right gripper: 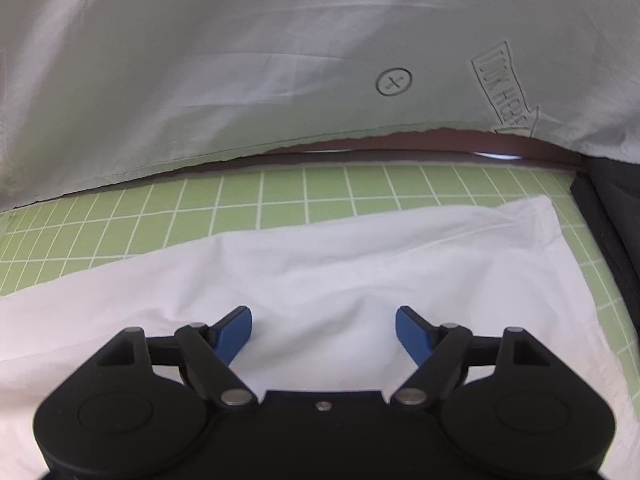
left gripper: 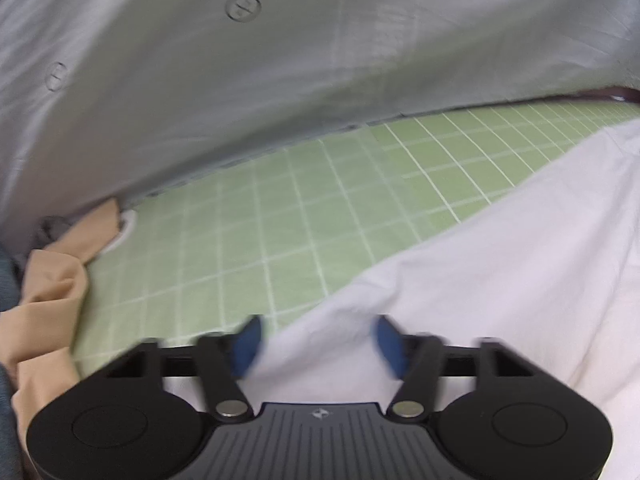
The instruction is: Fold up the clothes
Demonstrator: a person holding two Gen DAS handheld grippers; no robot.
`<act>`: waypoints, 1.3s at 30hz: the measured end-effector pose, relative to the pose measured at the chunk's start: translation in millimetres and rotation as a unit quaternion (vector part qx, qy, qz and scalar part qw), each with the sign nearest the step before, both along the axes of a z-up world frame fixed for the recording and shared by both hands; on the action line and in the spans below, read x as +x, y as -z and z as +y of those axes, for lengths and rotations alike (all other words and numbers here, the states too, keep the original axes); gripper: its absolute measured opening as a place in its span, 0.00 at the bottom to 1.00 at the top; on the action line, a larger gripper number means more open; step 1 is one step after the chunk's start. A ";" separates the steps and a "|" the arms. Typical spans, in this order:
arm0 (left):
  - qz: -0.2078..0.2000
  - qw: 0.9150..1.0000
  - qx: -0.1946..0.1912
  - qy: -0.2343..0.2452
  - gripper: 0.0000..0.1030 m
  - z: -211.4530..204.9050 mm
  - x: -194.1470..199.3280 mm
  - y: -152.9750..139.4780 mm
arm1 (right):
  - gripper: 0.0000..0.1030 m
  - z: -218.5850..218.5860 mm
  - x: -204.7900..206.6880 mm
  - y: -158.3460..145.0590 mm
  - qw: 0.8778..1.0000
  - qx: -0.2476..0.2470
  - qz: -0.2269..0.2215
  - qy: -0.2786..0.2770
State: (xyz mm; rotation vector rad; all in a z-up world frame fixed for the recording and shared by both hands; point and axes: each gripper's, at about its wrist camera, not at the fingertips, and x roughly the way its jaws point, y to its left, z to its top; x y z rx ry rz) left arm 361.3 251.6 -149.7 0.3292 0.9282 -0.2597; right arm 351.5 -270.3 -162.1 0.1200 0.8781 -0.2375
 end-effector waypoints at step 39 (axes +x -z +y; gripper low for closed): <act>0.022 0.980 -0.066 -0.185 0.96 -58.8 -17.8 18.3 | 1.00 -65.7 38.5 21.0 0.997 -0.010 -0.052 0.049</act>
